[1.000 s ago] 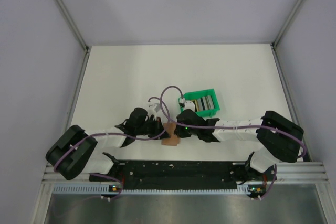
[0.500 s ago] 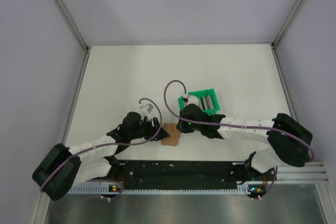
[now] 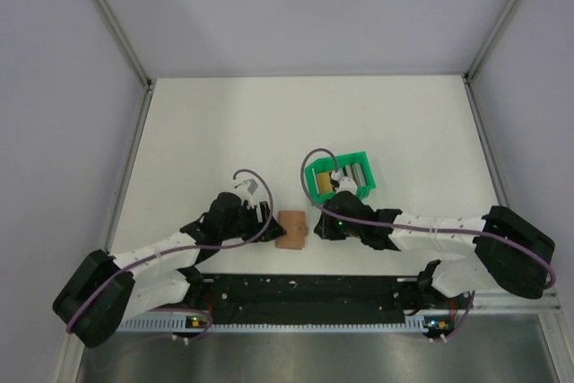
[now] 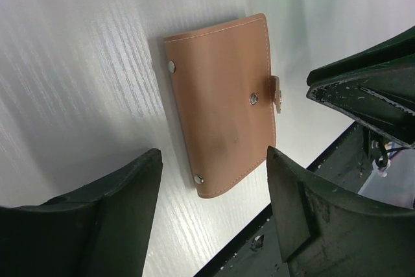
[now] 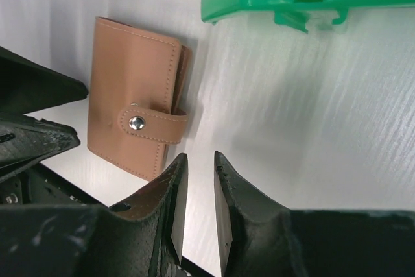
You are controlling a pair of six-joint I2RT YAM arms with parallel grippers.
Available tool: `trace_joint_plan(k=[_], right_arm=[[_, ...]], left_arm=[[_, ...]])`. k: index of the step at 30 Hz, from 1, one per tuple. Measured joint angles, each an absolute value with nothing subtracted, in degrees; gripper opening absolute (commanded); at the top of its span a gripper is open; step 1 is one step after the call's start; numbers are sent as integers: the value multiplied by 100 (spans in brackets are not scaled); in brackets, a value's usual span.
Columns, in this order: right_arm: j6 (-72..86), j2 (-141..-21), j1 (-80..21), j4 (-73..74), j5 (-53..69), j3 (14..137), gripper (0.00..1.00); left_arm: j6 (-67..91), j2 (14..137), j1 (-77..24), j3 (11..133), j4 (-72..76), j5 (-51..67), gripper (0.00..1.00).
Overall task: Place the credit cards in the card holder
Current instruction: Close the card holder at the center of the board.
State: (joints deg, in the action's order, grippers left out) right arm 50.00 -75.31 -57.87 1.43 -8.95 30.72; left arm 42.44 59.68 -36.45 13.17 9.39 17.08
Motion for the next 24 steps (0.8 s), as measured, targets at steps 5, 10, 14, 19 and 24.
trace_joint_plan(k=[5, 10, 14, 19, 24], right_arm=[[5078, -7542, -5787, -123, -751, 3074, 23], [5120, -7662, -5787, -405, -622, 3083, 22], [5120, -7863, -5787, -473, -607, 3111, 22], [5109, -8049, -5787, -482, -587, 3304, 21], [5103, -8112, -5787, -556, -591, 3417, 20]], left_arm=[[4370, 5983, -3653, 1269, 1007, 1708, 59], [4545, 6093, -3833, 1260, 1048, 1581, 57], [4698, 6265, -4077, 1334, 1125, 1382, 55], [4866, 6466, -4224, 1479, 1107, 1094, 53], [4978, 6694, -4329, 1662, 1039, 821, 51]])
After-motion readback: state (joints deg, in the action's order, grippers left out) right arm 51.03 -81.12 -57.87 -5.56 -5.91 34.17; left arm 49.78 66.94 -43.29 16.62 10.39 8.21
